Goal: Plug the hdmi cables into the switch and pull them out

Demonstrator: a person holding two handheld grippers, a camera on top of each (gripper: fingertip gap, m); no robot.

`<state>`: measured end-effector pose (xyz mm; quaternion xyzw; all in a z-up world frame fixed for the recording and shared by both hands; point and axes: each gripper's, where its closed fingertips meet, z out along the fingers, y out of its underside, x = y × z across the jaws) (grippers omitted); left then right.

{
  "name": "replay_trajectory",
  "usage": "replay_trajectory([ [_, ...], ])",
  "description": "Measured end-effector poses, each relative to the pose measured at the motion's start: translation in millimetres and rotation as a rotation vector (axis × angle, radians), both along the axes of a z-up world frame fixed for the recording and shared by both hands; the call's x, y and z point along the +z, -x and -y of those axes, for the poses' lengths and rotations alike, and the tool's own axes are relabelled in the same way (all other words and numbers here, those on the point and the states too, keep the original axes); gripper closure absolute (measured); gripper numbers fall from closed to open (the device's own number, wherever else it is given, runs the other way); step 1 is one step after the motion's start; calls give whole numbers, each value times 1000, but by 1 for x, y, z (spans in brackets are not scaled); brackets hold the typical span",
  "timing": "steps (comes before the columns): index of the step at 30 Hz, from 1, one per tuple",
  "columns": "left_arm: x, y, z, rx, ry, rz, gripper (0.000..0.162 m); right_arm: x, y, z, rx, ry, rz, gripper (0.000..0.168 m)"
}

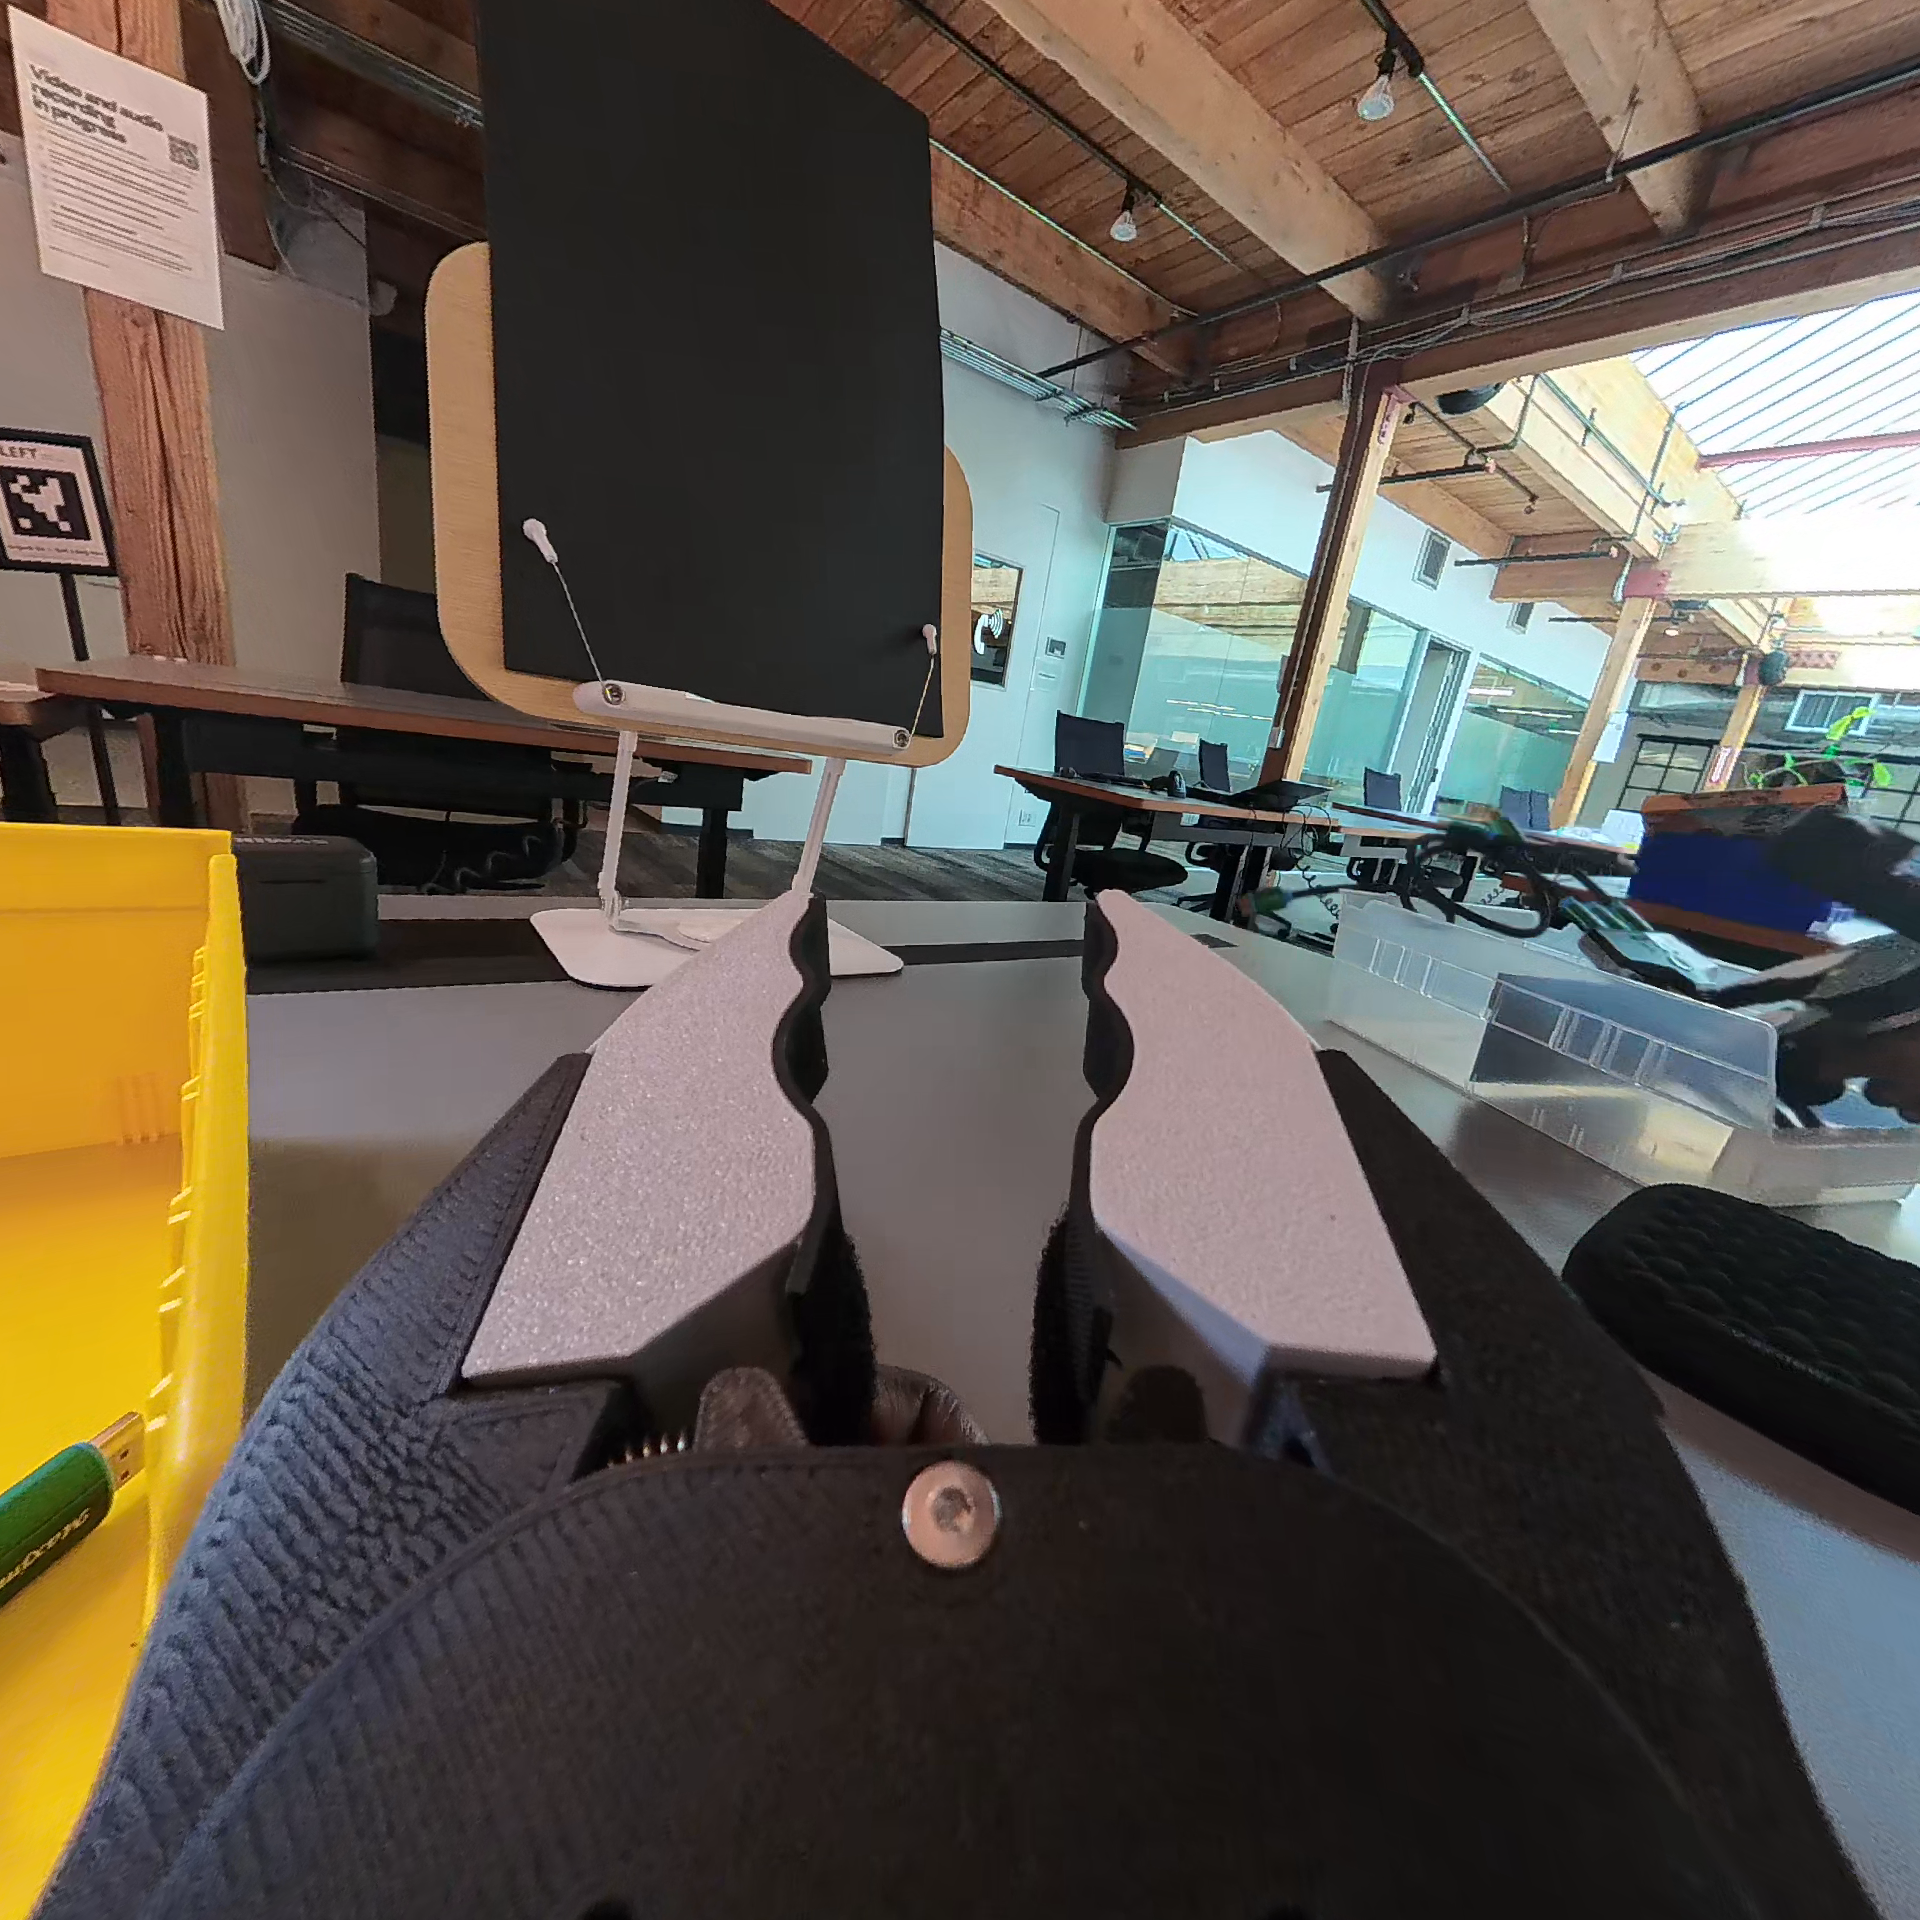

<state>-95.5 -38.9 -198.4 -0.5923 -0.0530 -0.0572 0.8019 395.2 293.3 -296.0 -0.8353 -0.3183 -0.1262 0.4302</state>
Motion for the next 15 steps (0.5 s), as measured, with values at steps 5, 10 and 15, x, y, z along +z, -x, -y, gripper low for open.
replay_trajectory([
  [5, 0, 0, 0, -1, 1, 1, 115, 102, -12, 12, -59, -497, -293, 77],
  [10, 0, 0, 0, 0, 1, -4, 115, 222, -23, 96, 2, -1246, -641, 109],
  [15, 1, -2, 0, -4, -3, -13, 115, 240, 36, 133, 257, -1292, -656, 106],
])
